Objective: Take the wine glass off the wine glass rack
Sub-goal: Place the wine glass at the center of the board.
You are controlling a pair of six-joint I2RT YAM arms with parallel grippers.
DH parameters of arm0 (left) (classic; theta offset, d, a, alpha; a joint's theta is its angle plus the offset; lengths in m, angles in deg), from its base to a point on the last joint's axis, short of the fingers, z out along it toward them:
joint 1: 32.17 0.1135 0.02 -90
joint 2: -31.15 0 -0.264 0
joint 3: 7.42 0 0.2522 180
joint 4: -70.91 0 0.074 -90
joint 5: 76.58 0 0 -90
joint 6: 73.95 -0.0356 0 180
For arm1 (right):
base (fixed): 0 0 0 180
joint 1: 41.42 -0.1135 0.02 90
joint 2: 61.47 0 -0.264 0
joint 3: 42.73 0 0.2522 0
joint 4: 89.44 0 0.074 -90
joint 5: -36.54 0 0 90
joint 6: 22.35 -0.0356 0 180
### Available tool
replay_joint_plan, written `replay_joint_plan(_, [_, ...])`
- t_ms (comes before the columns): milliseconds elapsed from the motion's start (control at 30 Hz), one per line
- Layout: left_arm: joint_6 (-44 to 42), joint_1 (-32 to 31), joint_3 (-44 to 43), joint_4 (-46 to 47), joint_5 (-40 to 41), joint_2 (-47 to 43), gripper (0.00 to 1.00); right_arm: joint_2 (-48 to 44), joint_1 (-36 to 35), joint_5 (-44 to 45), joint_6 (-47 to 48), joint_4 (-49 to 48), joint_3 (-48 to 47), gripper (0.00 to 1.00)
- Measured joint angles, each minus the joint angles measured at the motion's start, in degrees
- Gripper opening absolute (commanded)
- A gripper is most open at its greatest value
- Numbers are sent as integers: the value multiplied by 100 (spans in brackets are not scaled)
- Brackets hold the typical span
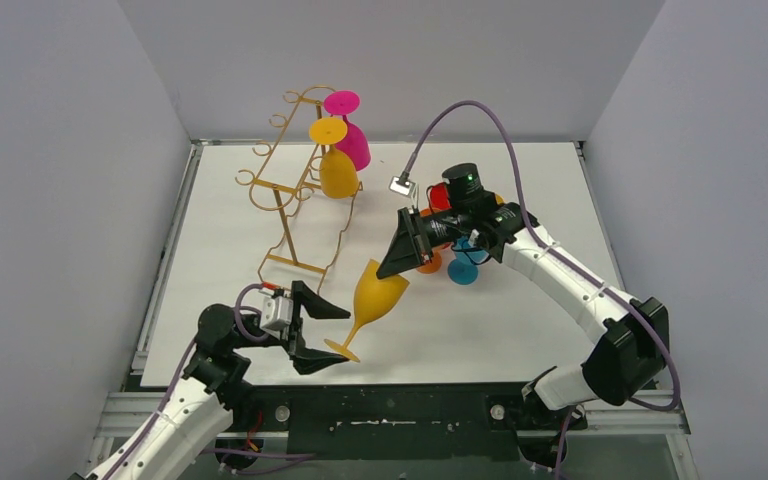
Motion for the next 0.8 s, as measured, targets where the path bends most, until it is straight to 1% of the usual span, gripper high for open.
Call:
replay_joint_plan(100, [-44, 11, 0, -247, 229, -160, 89, -33, 13, 356, 164, 210, 0, 0])
replay_joint_plan(167, [-118, 22, -13, -433, 577, -323, 92, -90, 11, 737, 317, 289, 28, 0])
replay_joint_plan(300, [-273, 48, -48, -796, 1204, -730, 97, -267, 11, 1209, 417, 358, 140, 0])
replay_joint_plan(433, [-415, 55, -48, -1073, 1694, -1084, 97, -431, 11, 1443, 422, 356, 192, 0])
replay_joint_plan(567, [-507, 55, -68, -1357, 2234, -1246, 97, -560, -4, 1875, 540, 479, 195, 0])
replay_joint_plan(633, [-520, 55, -92, -1510, 2590, -1248, 97, -599, -15, 2166, 640, 654, 192, 0])
replay_joint_plan(800, [-516, 57, -350, -2068, 3591, -1091, 97, -682, -251, 3348, 927, 1276, 190, 0])
